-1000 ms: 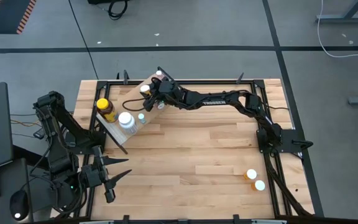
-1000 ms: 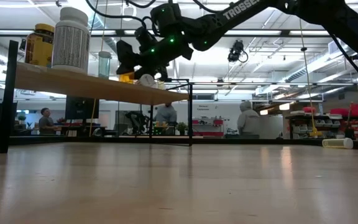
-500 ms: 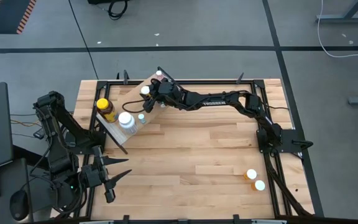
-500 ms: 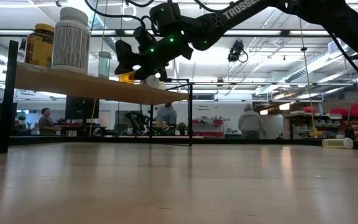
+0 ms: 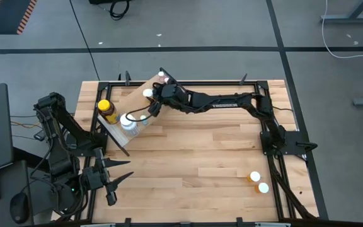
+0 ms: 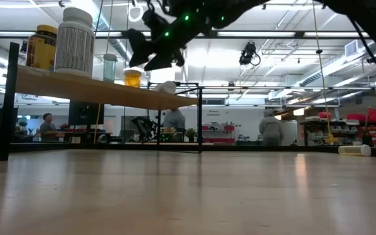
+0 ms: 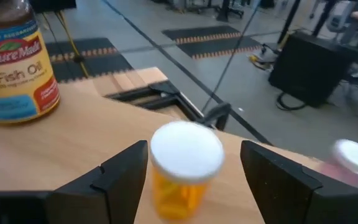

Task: Pick and place medicine bottles onto shelf by color
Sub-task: Put the bottom left orange pill bottle on the shelf, then adjust the small white pill bottle on the shelf

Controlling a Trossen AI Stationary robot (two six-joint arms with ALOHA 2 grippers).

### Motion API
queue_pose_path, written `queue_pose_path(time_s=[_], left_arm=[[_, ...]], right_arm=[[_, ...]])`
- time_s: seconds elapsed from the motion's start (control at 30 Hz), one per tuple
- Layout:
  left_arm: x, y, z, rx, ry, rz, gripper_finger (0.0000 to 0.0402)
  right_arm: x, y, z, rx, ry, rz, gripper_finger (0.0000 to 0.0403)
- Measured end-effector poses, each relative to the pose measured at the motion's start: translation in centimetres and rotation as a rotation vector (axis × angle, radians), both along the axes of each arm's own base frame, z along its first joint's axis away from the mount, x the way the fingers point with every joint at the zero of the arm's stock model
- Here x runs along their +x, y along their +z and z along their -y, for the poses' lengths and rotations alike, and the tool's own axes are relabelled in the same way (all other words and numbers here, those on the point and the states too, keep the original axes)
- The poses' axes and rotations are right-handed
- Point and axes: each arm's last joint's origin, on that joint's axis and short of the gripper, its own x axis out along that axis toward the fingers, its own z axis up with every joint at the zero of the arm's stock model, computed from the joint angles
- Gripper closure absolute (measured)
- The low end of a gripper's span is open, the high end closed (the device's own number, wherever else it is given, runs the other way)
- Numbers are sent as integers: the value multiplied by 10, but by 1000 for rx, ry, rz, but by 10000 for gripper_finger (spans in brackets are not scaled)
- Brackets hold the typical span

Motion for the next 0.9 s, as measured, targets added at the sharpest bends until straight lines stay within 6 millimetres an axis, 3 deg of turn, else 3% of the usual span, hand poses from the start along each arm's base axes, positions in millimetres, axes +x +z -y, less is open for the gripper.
queue_pose_path(time_s=[0.3,0.53,0.9], left_arm=[[0,0,0,-17,0,6,230],[0,0,0,-20,0,7,230],[0,0,0,-14,0,5,230]], right_arm=[[-37,29,-19,103,-76,-167,137],[-62,23,-3,206,-154,-351,137],[-63,22,18,275,-129,-310,137]])
